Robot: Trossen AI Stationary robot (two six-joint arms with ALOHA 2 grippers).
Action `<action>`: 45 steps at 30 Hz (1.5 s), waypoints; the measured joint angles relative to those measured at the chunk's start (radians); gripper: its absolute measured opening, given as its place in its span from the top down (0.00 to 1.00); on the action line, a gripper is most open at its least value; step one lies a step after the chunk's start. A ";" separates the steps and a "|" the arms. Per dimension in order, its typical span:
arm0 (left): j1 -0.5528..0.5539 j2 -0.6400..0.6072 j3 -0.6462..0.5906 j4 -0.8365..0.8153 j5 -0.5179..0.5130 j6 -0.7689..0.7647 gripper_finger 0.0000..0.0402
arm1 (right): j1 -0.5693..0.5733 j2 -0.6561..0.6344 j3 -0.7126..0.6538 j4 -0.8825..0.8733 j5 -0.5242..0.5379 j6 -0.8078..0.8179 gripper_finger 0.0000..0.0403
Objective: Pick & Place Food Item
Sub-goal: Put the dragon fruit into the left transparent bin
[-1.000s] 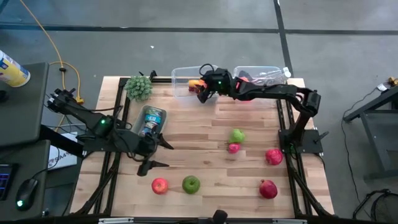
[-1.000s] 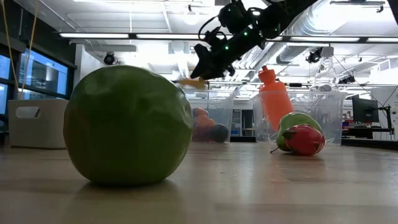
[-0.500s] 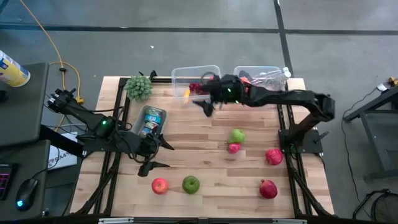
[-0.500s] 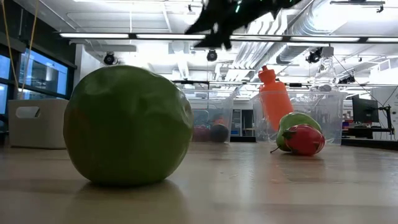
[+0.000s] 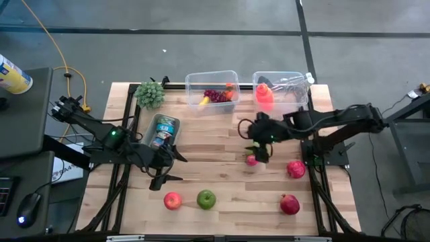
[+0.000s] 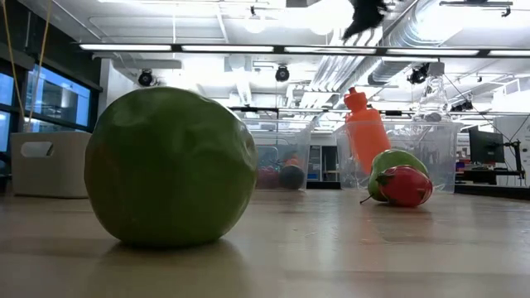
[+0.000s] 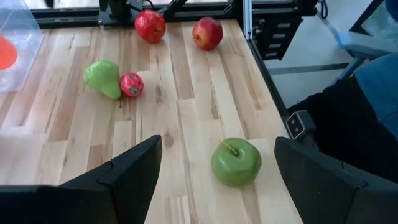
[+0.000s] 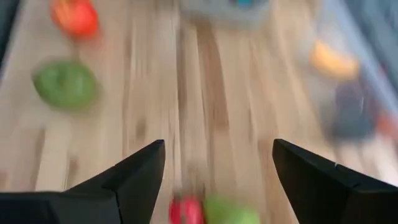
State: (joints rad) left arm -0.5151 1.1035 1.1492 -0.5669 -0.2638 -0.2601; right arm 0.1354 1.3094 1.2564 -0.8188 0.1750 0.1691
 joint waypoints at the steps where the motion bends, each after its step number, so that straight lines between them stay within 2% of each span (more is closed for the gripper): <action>1: 0.001 0.002 0.000 -0.001 0.000 0.001 0.24 | 0.011 0.002 0.000 -0.047 0.012 0.037 0.29; 4: 0.003 0.013 -0.001 -0.001 -0.001 0.000 0.24 | 0.040 0.005 -0.031 -0.134 0.029 0.134 0.30; 10: 0.003 0.053 -0.001 -0.002 0.000 0.001 0.24 | 0.083 0.005 -0.162 -0.128 -0.026 0.172 0.30; 16: 0.004 0.095 -0.001 -0.001 0.000 0.001 0.24 | 0.116 0.005 -0.364 0.077 -0.105 0.178 0.31; 22: 0.004 0.126 -0.001 -0.001 0.000 0.008 0.24 | 0.139 0.006 -0.503 0.323 -0.096 0.165 0.31; 32: 0.004 0.156 -0.001 0.001 0.000 0.000 0.24 | 0.138 0.006 -0.610 0.482 -0.010 0.123 0.31; 40: 0.004 0.158 -0.001 0.001 0.001 -0.003 0.24 | 0.137 0.006 -0.682 0.520 0.030 0.220 0.31; 45: 0.004 0.158 -0.001 0.001 0.003 -0.023 0.24 | 0.137 0.006 -0.734 0.618 0.062 0.195 0.31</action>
State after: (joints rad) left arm -0.5110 1.2613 1.1484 -0.5661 -0.2604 -0.2828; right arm 0.2726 1.3151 0.5221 -0.2013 0.2371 0.3638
